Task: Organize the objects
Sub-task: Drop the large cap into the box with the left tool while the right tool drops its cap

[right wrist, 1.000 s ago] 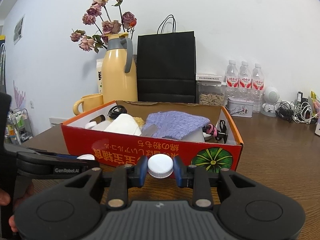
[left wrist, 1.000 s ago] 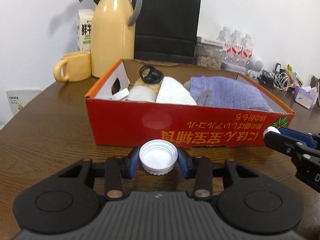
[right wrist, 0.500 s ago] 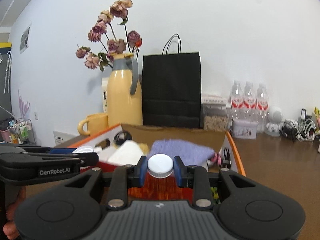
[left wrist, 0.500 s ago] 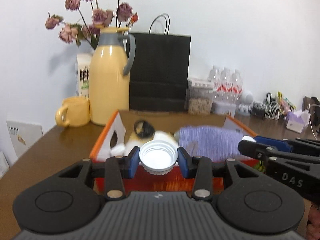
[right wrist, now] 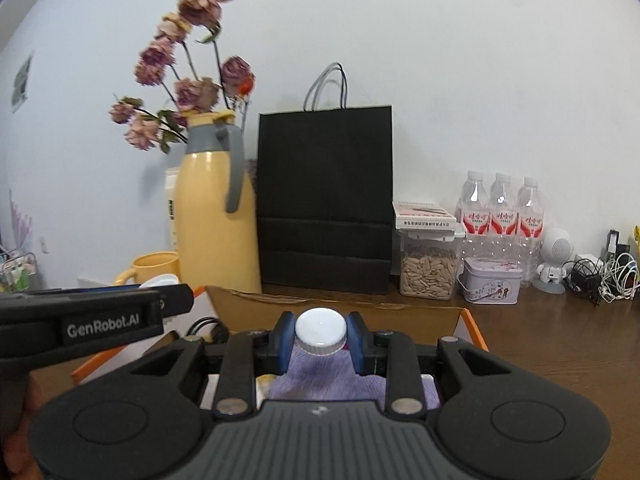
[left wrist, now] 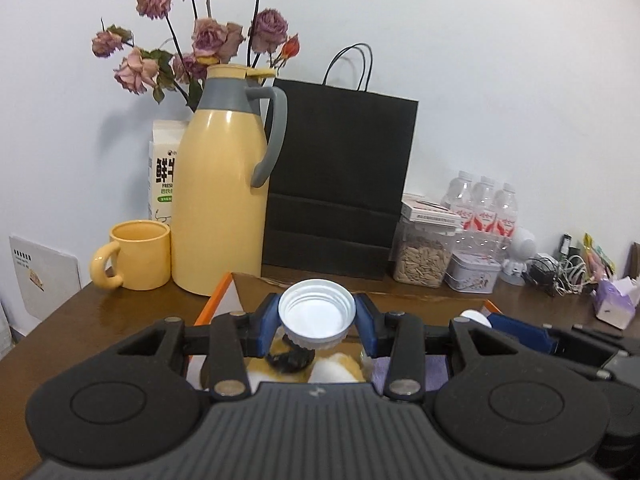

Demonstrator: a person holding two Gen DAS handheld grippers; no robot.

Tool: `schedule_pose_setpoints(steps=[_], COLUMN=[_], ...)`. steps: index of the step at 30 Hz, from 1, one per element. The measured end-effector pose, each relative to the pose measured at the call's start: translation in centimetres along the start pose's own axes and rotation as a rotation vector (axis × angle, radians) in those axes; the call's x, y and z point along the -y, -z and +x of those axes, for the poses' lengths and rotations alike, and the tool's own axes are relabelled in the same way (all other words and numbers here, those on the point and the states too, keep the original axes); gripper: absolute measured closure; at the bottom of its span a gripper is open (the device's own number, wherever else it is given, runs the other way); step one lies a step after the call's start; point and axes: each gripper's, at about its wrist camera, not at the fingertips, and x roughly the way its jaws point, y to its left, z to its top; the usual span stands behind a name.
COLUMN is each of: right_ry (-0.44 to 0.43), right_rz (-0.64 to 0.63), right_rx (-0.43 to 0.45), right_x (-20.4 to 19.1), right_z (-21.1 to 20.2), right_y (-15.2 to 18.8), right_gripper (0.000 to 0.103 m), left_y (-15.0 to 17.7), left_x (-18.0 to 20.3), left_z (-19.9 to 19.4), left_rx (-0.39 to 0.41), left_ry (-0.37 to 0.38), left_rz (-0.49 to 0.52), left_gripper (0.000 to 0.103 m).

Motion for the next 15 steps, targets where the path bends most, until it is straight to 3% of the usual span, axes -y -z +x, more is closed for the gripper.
schedule_pose_setpoints(steps=[6,11,15], right_ry=[0.020,0.029,0.054], right_rz=[0.020,0.031,0.029], right_rx=[-0.016,-0.061,-0.060], right_x=[0.7,1.5,1.7], right_z=[2.8,3.9,3.5], right_y=[0.0,0.7,1.1], right_gripper=[0.076,0.076,0.075], left_y=[-0.1,0.4,0.6], left_x=[-0.1,-0.3,-0.5], left_z=[3.6,4.1,3.2], left_rx=[-0.050,-0.074,-0.041], left_ry=[-0.004,-0.003,-0.017], left_rz=[-0.007,0.002,0.016], left_gripper=[0.062,0.061,0.024])
